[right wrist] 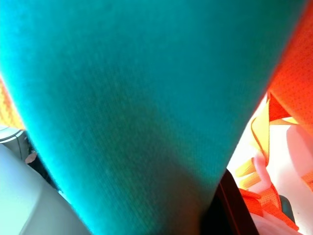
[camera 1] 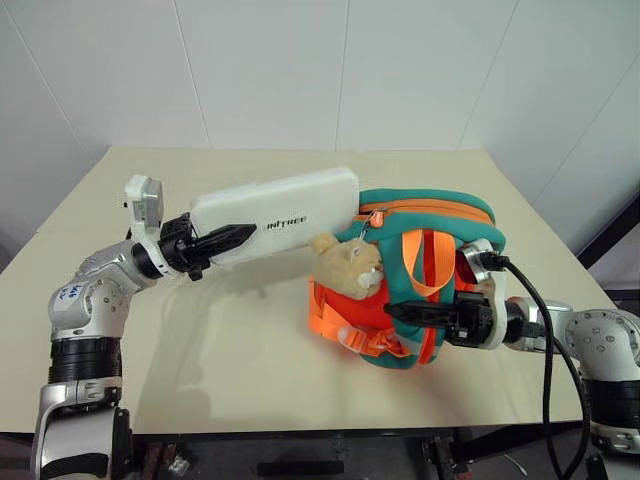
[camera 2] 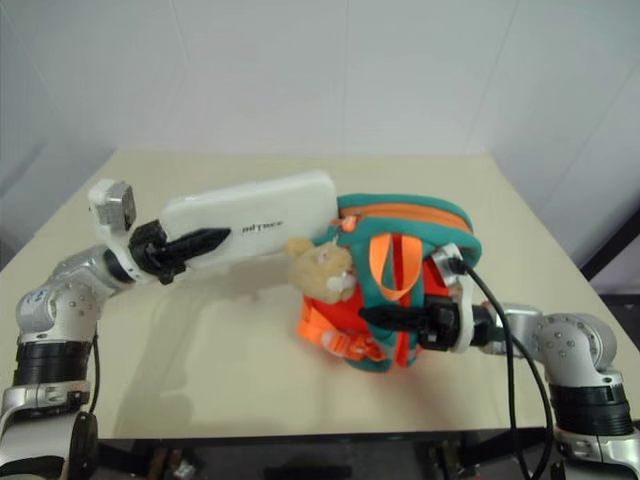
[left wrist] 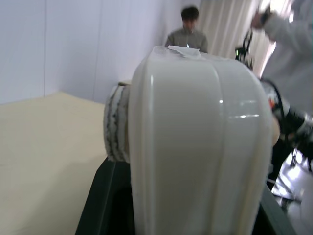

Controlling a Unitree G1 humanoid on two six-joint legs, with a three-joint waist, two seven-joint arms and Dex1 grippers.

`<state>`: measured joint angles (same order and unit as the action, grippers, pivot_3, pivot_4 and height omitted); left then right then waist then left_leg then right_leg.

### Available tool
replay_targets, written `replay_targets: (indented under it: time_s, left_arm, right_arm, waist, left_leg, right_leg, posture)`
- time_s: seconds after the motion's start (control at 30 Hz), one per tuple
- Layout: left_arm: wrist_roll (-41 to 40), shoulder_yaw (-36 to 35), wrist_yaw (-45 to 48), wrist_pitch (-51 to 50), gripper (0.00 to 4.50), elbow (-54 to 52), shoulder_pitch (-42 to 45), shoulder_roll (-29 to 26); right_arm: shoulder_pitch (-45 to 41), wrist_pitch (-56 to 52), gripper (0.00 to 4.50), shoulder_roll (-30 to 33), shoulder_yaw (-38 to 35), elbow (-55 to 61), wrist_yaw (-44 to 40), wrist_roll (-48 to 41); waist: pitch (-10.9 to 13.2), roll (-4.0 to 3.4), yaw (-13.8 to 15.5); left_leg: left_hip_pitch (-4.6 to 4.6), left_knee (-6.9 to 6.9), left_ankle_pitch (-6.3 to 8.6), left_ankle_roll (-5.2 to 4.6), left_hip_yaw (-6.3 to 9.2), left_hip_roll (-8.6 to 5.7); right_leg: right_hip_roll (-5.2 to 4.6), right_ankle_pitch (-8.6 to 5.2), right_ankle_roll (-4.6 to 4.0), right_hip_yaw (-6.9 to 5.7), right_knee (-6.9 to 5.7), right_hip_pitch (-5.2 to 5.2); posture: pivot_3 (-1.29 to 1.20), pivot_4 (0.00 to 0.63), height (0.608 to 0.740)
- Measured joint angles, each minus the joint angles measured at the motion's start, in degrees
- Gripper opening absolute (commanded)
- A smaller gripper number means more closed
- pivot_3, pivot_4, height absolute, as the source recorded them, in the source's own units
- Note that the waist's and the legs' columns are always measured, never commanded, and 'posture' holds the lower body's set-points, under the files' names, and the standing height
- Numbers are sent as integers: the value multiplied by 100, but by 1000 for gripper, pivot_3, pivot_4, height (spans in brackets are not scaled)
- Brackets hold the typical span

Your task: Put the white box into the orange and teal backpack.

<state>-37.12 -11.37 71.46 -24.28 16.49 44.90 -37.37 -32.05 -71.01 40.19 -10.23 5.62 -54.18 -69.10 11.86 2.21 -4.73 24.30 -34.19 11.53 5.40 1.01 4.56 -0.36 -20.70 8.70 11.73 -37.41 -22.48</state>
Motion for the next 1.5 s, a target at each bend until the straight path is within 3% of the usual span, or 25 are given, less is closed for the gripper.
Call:
replay_targets:
  time_s: [0.27,0.6,1.0,1.07,1.37,1.5]
  left_arm:
    - [744,696,540,619,1272,767,776,166]
    - [1383,1256,848,1249,1272,2150,2118,1305]
    - [2217,1565,697,1910,1272,3265,2685,2310]
    - [2285,1580,601,1884,1983,3352,2694,2391]
    - [2357,1615,718,1590,4420,2924,2552,2240]
    - [2269,1578,976,1395,4464,2454,2369,1781]
  right_arm:
    - [13,64,74,-94,-26,69,64,0]
    - [9,177,74,-286,32,77,100,65]
    - [124,337,74,-506,23,206,262,95]
    - [126,350,74,-516,23,216,291,95]
    - [129,354,74,-563,81,283,378,97]
    - [121,355,74,-583,110,283,377,113]
  waist:
    - [0,0,5]
    - [1,0,-13]
    - [0,0,-6]
    - [0,0,-7]
    - [1,0,-21]
    - [1,-1,-35]
  left_leg:
    - [2,5,2,-3,1,0]
    - [6,5,5,-9,0,0]
    - [8,3,6,-11,4,-1]
    - [7,3,6,-11,5,0]
    - [7,4,6,-10,7,1]
    - [7,6,5,-10,7,3]
  right_leg:
    - [1,0,0,0,4,-1]
    - [3,-2,2,0,3,-6]
    - [5,-3,4,1,1,-5]
    - [6,-3,4,0,0,-5]
    - [8,-3,4,0,-3,-6]
    - [9,-3,4,0,-5,-8]
  posture:
    - [0,150,740]
    - [0,150,740]
    - [0,150,740]
    - [0,150,740]
    - [0,150,740]
    - [0,150,740]
